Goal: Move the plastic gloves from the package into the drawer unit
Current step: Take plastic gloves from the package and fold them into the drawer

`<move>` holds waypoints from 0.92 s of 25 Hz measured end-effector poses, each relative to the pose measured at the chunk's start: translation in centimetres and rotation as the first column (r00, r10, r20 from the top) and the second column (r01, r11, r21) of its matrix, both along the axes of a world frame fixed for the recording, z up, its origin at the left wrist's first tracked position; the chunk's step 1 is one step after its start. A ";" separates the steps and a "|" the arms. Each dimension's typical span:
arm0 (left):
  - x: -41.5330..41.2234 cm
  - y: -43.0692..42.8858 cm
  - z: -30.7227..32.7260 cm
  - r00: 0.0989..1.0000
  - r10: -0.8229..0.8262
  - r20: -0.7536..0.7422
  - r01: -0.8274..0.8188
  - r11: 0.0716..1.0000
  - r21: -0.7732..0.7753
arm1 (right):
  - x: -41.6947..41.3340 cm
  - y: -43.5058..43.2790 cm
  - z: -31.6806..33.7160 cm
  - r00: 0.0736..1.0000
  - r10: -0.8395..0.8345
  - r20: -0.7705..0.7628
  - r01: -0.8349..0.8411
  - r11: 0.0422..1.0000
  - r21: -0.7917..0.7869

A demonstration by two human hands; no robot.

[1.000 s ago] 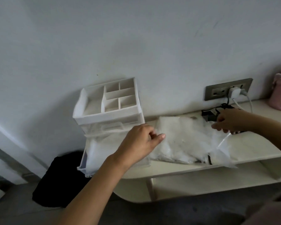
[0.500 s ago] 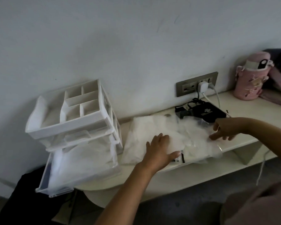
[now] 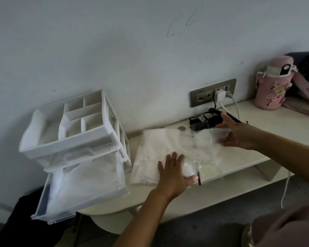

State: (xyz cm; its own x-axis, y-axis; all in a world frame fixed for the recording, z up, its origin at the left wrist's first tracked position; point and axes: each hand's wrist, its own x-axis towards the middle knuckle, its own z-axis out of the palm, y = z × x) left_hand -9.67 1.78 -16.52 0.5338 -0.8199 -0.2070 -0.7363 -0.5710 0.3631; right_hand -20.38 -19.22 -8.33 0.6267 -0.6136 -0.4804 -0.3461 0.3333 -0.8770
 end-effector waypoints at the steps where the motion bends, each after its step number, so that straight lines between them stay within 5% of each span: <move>1: 0.0 0.0 0.1 1.000 0.001 -0.010 -0.001 1.000 0.002 | 0.3 0.1 -0.2 0.999 -0.051 0.008 0.051 0.999 0.005; 3: 0.1 0.2 0.4 0.999 0.014 -0.050 -0.014 1.000 -0.001 | 0.7 0.5 -0.4 0.996 -0.089 0.022 0.091 0.988 -0.124; 5: 0.3 0.3 1.0 0.974 0.083 -0.211 -0.114 0.983 -0.141 | 0.6 1.0 0.2 0.996 0.003 -0.085 -0.041 0.896 -0.442; 9: 0.2 1.0 5.4 0.812 0.172 -0.558 -0.498 0.703 -0.508 | 0.7 3.4 3.1 0.981 0.170 -0.093 -0.179 0.608 -0.773; 12: 0.2 1.5 9.4 0.638 0.007 -0.770 -0.634 0.572 -0.520 | 1.1 6.0 4.8 0.965 0.254 -0.070 -0.192 0.495 -0.847; 18: 1.3 4.0 13.9 0.288 -0.207 -0.935 -0.677 0.646 -0.352 | 1.7 11.1 6.6 0.882 0.471 0.025 -0.150 0.329 -0.932; 23: 2.6 6.9 15.5 0.270 -0.241 -0.932 -0.683 0.635 -0.362 | 2.3 14.0 6.4 0.744 0.667 -0.049 -0.221 0.176 -0.959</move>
State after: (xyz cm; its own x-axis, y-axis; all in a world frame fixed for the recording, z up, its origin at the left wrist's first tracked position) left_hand -7.03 8.73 -1.01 0.5632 -0.8011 -0.2027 0.4375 0.0810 0.8956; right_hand -18.11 -5.26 -1.94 0.9047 -0.0381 0.4244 0.2225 -0.8071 -0.5468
